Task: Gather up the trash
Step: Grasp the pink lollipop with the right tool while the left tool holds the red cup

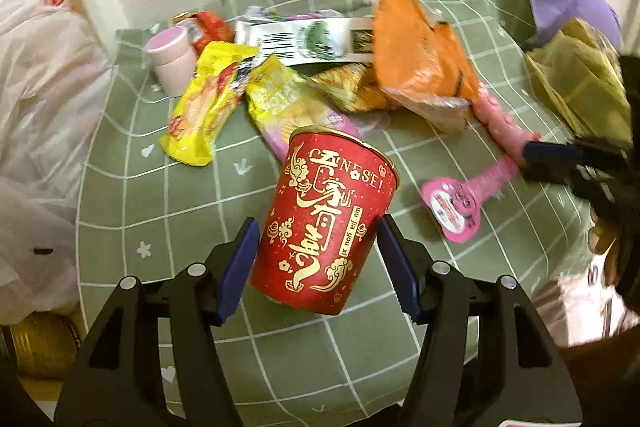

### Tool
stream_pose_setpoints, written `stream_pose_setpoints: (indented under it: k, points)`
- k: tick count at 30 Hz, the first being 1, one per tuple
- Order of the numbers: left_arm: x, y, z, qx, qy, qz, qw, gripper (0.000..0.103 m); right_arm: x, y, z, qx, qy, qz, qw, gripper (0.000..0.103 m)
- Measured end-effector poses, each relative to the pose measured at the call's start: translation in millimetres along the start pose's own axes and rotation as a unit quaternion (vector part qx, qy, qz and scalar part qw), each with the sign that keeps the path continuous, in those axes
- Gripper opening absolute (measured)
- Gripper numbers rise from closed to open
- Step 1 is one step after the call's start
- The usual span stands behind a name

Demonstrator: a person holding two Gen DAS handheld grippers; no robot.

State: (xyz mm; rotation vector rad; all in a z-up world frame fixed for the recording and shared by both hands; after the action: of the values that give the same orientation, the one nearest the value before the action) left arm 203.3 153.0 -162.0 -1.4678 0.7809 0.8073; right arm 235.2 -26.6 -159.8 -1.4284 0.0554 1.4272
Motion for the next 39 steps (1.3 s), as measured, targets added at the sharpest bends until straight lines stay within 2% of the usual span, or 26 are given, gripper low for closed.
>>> stream_pose_setpoints:
  k: [5, 10, 12, 15, 17, 19, 21, 25, 30, 35, 39]
  points:
    - [-4.3, 5.2, 17.7, -0.052, 0.012, -0.001, 0.9986, 0.057, 0.4, -8.8, 10.4, -0.036, -0.001, -0.003, 0.999, 0.045]
    - [-10.6, 10.3, 23.1, -0.086, 0.033, -0.008, 0.9957, 0.057, 24.3, -21.6, 26.2, -0.095, -0.040, 0.013, 0.995, 0.045]
    - [-13.6, 11.3, 22.2, -0.091, 0.037, -0.010, 0.9951, 0.057, 41.1, -23.5, 26.8, -0.094, -0.057, 0.031, 0.993, 0.045]
    - [-18.7, 12.0, 21.1, -0.094, 0.039, -0.015, 0.9948, 0.057, 54.8, -15.0, 20.1, -0.081, -0.038, 0.059, 0.994, 0.045]
    - [-23.6, 12.0, 23.1, -0.097, 0.040, -0.021, 0.9943, 0.057, 50.1, -2.9, 19.8, -0.063, -0.035, 0.064, 0.995, 0.045]
    - [-26.8, 11.1, 25.8, -0.102, 0.042, -0.026, 0.9936, 0.057, 42.7, 9.3, 25.3, -0.043, -0.049, 0.069, 0.996, 0.045]
    - [-28.5, 9.6, 27.1, -0.106, 0.042, -0.031, 0.9930, 0.057, 39.4, 19.8, 34.1, -0.049, -0.056, 0.074, 0.994, 0.045]
    - [-28.9, 8.4, 26.5, -0.102, 0.040, -0.033, 0.9935, 0.057, 45.7, 24.8, 47.9, -0.104, -0.027, 0.084, 0.991, 0.045]
    - [-27.6, 9.7, 29.7, -0.102, 0.037, -0.027, 0.9937, 0.058, 61.0, 3.7, 38.7, -0.094, 0.008, 0.065, 0.993, 0.045]
    - [-28.2, 5.6, 35.6, -0.107, 0.036, -0.026, 0.9933, 0.058, 72.8, -9.8, 36.2, -0.104, 0.024, 0.068, 0.992, 0.045]
    - [-24.9, 0.0, 36.9, -0.105, 0.035, -0.025, 0.9935, 0.058, 54.6, -17.9, 34.5, -0.092, 0.025, 0.048, 0.994, 0.028]
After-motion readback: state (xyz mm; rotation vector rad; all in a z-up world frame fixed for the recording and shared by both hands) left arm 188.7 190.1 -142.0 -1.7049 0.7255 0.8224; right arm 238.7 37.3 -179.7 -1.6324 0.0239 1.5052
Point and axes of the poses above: each gripper's, at about its wrist camera, not at the fingertips, and x roughly the way its jaws point, z to its left, y to its underside, the point moved 7 cm from there along x, roughly the way its jaws point, and after that the axes turned 3 degrees about -x, right-handed, at the moved point
